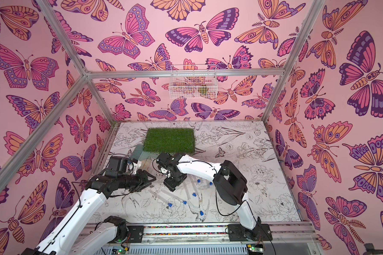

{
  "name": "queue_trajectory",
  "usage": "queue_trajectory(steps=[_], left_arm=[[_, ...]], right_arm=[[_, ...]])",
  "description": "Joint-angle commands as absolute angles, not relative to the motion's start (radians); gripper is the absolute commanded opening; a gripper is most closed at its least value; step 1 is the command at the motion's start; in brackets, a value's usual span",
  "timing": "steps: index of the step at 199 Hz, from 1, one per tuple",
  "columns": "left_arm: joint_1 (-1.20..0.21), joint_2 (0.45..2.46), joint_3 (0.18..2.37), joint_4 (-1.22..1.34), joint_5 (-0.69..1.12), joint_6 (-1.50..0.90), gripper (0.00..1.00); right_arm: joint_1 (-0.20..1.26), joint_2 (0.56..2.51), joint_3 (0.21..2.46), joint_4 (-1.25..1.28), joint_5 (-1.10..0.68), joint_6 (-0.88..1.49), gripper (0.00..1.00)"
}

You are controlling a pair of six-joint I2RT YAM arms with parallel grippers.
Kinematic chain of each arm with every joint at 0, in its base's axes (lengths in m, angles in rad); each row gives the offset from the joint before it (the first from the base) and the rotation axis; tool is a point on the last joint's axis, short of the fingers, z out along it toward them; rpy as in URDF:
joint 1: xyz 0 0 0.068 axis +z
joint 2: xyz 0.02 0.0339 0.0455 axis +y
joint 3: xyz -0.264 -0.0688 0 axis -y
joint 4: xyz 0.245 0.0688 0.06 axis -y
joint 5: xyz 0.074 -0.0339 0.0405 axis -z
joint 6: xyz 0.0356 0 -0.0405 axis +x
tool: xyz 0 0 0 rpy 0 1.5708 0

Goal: Remove stoppers from test tubes
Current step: Pick up the test tube at the center of the board.

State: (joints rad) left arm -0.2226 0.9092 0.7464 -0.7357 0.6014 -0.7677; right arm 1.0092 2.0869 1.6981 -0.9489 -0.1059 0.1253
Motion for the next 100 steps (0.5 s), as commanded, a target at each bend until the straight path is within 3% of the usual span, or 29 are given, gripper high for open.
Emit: queue_trajectory(steps=[1,100], left_arm=[[-0.218,0.903,0.728,-0.77,0.589,-0.753,0.47],[-0.219,0.876,0.722,-0.803,0.555,-0.736,0.49]], right_arm=[[1.009,2.131,1.765,-1.012,-0.064,0.075,0.67],[1.019,2.244,1.881,-1.05,-0.086,0.032,0.68]])
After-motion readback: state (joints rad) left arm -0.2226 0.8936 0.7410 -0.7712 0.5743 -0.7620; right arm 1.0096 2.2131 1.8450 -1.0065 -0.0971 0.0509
